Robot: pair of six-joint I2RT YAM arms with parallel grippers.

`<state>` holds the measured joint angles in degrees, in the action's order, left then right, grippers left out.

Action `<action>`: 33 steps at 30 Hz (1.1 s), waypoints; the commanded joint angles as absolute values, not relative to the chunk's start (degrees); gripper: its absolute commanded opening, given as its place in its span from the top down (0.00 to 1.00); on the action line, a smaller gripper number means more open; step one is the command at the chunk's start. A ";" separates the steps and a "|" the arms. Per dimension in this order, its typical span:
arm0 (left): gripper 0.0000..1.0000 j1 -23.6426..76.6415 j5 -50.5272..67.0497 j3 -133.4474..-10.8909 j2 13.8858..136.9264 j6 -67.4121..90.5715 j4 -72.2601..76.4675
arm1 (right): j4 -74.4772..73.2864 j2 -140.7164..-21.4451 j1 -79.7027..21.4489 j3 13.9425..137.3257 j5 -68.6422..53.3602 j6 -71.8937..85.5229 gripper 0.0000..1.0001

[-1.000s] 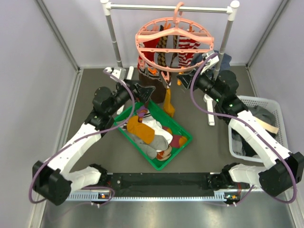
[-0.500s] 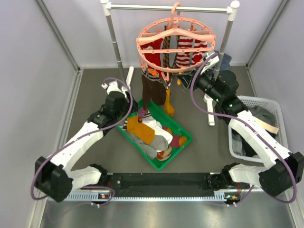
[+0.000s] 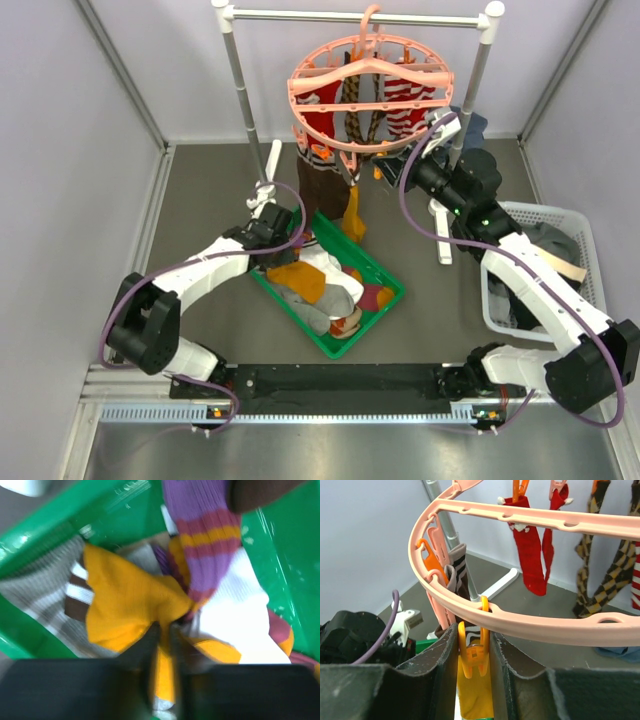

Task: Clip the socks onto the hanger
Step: Pick up the sock from the bin.

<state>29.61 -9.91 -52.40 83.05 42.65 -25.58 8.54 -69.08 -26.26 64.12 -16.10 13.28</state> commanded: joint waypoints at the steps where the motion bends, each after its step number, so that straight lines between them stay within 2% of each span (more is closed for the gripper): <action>1: 0.99 33.65 -9.23 -56.50 82.09 45.26 -29.26 | 10.11 -68.38 -26.89 63.72 -15.29 12.48 1.00; 8: 1.00 43.76 -10.90 -59.94 78.93 50.09 -35.60 | 9.58 -67.59 -26.89 63.81 -14.85 11.87 1.00; 14: 1.00 43.86 -12.47 -62.57 79.18 48.17 -37.00 | 9.23 -67.41 -26.89 63.81 -14.41 11.43 1.00; 24: 1.00 38.32 -23.02 -84.43 85.77 33.68 -42.09 | 8.70 -66.97 -26.89 64.16 -13.36 10.63 1.00; 26: 1.00 38.32 -22.77 -85.78 86.66 32.61 -43.24 | 8.70 -66.80 -26.89 64.07 -13.36 10.46 1.00; 29: 1.00 38.41 -17.43 -82.02 86.05 34.26 -41.58 | 8.79 -66.62 -26.81 63.90 -13.18 10.37 1.00; 33: 1.00 39.28 -9.33 -70.35 86.22 39.71 -38.76 | 8.96 -66.71 -26.81 63.46 -13.36 10.37 1.00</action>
